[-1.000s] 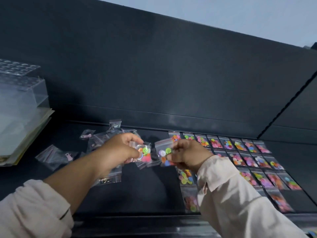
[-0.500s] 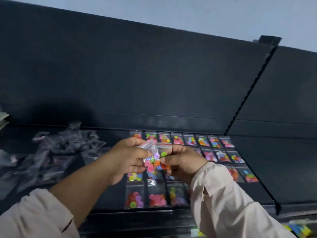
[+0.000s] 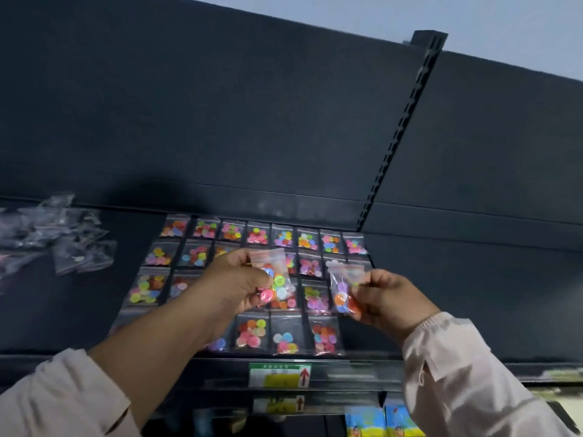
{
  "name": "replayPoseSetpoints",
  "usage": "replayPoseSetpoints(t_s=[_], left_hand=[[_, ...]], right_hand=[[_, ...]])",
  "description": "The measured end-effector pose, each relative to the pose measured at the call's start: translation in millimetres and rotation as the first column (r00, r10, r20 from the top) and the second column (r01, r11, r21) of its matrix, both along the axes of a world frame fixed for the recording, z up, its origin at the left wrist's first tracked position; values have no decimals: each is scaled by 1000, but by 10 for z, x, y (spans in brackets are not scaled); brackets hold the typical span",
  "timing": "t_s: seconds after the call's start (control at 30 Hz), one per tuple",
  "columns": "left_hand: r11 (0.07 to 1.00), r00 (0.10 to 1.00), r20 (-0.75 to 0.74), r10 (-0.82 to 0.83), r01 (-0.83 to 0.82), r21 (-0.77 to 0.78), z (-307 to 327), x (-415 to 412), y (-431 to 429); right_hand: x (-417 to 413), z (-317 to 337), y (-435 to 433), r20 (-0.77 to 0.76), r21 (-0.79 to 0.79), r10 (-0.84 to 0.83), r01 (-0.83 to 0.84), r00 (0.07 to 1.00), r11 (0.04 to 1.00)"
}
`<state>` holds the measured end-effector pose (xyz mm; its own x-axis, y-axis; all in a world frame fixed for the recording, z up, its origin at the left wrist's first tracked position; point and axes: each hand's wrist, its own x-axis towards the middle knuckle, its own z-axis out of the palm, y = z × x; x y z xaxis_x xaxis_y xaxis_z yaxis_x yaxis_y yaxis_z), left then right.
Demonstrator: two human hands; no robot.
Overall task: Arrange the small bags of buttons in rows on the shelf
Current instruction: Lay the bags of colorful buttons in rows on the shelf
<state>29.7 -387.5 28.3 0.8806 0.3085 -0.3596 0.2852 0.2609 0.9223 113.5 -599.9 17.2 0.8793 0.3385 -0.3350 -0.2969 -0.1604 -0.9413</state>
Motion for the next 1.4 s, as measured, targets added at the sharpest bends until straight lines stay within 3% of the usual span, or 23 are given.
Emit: replayPoseSetpoints(t_s=[0.27,0.5,0.77,1.13,1.2,1.27,1.33,1.4], left_hand=[[996,999,-24,-31,33,83,-3,34,-209],[993,996,-49,-73,77,86,14,47,-335],[990,991,-78,-107,114,86,-23,74,-465],[983,985,-81,-151,158,92,-15,138,-670],[982,985,-78,-157,164,91,-19,152,-708],[981,984,-66,-164,170,90,-18,169,-755],[981,984,-46,-173,176,84,-15,193,-820],[979,984,-27,-177,179,97,-22,233,-894]], right_hand=[[46,-387,-322,137,-264,27,11,990,964],[121,-560,-446,274,-624,144,62,951,779],[98,-569,-426,289,-755,253,57,923,653],[117,-520,-447,308,-755,276,58,910,653],[107,-438,-473,441,-702,246,161,863,694],[65,-303,-479,472,-497,157,115,868,860],[7,-137,-453,313,-181,112,-57,943,982],[-41,-3,-434,109,33,148,-152,983,988]])
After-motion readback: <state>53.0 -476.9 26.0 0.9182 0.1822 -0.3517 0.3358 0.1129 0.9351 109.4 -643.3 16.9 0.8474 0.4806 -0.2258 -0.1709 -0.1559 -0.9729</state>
